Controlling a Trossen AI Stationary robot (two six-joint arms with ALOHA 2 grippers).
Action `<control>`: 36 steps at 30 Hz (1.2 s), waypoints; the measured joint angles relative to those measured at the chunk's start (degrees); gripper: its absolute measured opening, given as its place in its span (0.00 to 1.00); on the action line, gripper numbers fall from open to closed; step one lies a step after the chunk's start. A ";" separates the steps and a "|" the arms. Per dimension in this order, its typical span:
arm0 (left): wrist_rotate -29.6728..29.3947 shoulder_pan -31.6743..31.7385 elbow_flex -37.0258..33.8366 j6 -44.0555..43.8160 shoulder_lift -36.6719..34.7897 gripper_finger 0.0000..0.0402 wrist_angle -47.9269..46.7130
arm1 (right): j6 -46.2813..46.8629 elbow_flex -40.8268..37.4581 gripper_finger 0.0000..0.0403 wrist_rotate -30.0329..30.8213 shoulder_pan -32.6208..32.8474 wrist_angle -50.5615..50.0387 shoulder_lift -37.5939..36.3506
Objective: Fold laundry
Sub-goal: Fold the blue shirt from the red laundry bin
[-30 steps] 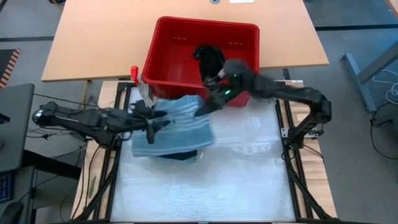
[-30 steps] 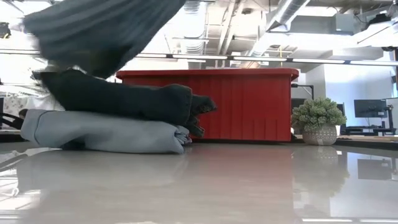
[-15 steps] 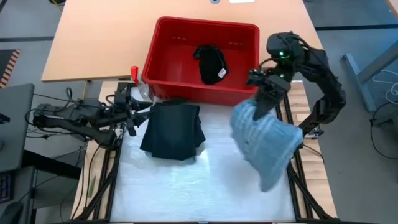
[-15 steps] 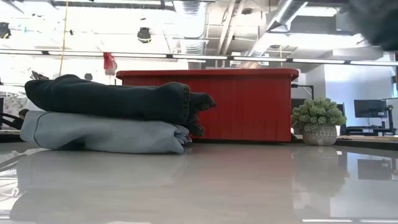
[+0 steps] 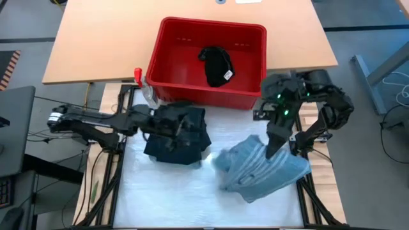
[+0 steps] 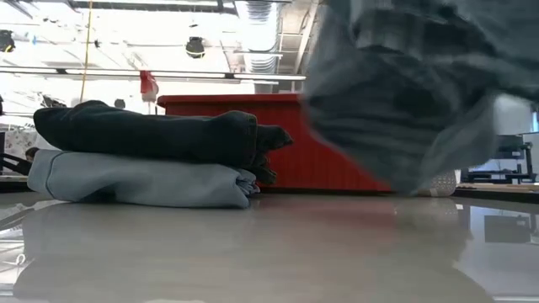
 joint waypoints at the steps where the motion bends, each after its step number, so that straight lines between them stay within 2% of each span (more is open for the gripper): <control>1: -0.08 0.29 1.85 1.25 1.76 0.65 0.35 | -0.44 -0.01 0.08 1.05 0.94 -0.25 0.45; 6: 0.90 1.02 11.83 4.27 10.40 0.78 -1.84 | -5.63 0.01 0.08 5.41 4.54 -1.93 3.52; 11: 7.14 1.75 21.49 3.08 18.17 0.87 -8.20 | -9.49 0.01 0.08 7.61 4.44 -2.02 7.16; 13: 11.48 2.65 24.44 0.04 21.27 0.88 -8.38 | -10.98 0.01 0.08 7.57 4.44 -2.02 8.44; 16: 21.33 4.04 28.23 -3.47 25.54 0.88 -8.06 | -12.06 0.00 0.08 7.34 4.91 -2.04 9.89; 19: 26.08 4.36 31.38 -4.28 28.06 0.88 -7.80 | -13.44 0.01 0.08 7.17 5.29 -2.07 10.80; 24: 26.10 4.32 32.47 -3.98 30.66 0.88 -8.57 | -14.83 0.01 0.08 7.09 5.20 -2.08 10.99; 36: 29.67 2.33 32.56 -2.71 30.57 0.88 -8.74 | -18.19 0.01 0.08 8.46 0.73 -2.11 10.95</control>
